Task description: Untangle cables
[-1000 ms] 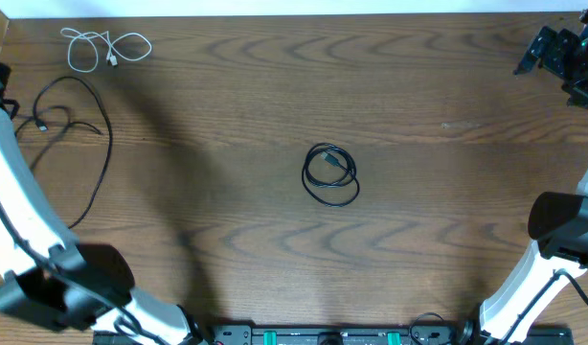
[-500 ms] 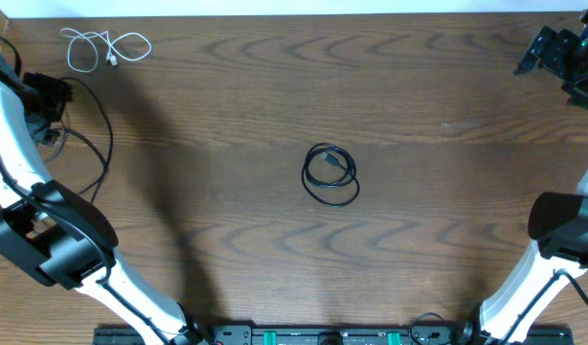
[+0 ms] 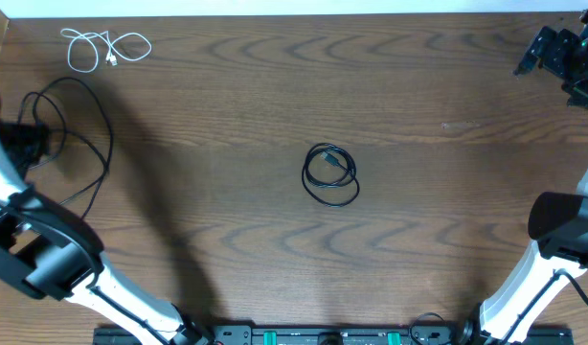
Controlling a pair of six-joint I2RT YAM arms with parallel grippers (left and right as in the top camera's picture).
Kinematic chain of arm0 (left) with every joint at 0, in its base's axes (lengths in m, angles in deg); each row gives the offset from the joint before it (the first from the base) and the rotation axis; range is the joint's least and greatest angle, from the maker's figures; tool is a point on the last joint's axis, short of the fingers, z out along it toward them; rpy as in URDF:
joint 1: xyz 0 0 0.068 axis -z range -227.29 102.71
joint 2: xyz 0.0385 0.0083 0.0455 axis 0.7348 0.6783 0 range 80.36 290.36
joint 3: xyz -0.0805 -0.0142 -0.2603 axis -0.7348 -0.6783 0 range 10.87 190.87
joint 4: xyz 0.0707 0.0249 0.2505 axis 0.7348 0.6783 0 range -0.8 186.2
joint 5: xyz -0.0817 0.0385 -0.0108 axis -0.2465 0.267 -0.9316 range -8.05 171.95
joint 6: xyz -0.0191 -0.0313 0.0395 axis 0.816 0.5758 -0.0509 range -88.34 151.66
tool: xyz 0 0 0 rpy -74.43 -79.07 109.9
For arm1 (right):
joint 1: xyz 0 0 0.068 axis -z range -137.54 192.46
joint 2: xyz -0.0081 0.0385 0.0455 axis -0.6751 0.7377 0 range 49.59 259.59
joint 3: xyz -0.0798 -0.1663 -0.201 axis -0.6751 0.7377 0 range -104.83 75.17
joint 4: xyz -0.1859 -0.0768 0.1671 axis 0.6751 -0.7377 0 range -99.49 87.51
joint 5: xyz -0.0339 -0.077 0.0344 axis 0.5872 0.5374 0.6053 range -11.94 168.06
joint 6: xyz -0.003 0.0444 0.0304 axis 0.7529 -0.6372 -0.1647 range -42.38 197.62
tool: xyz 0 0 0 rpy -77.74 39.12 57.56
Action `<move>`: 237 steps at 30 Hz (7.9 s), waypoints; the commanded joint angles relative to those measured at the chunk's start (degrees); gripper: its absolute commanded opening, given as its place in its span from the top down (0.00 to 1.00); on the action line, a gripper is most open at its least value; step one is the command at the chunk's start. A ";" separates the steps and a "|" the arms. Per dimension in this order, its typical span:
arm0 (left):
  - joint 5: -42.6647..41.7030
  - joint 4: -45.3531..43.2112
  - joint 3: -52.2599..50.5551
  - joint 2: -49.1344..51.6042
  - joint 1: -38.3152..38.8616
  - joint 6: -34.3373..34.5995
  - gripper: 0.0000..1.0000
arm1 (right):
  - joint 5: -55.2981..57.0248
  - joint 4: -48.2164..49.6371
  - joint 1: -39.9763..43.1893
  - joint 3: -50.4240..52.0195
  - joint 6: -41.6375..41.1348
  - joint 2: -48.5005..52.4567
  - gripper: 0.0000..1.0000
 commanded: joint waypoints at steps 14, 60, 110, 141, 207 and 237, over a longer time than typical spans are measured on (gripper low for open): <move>4.42 -15.39 -19.47 0.70 -11.85 -0.04 0.25 | -0.13 -0.02 -0.07 -0.70 -0.17 -1.86 0.01; 2.25 -30.77 -11.87 0.98 -10.12 -17.68 0.30 | -0.13 -0.02 -0.13 -0.70 -0.17 -1.86 0.01; -12.44 -38.75 -15.93 13.40 7.85 -51.12 0.53 | -0.13 -0.02 -0.09 -0.70 -0.17 -1.86 0.01; -16.55 -38.18 -14.19 4.61 2.64 -40.50 0.18 | -0.13 -0.02 -0.07 -0.70 -0.17 -1.86 0.01; -8.74 -25.11 -27.15 0.66 74.10 13.16 0.55 | -0.13 -0.02 -0.07 -0.70 -0.17 -1.86 0.01; -8.46 -28.98 -29.14 0.68 76.08 25.92 0.64 | -0.13 -0.02 -0.07 -0.70 -0.17 -1.86 0.01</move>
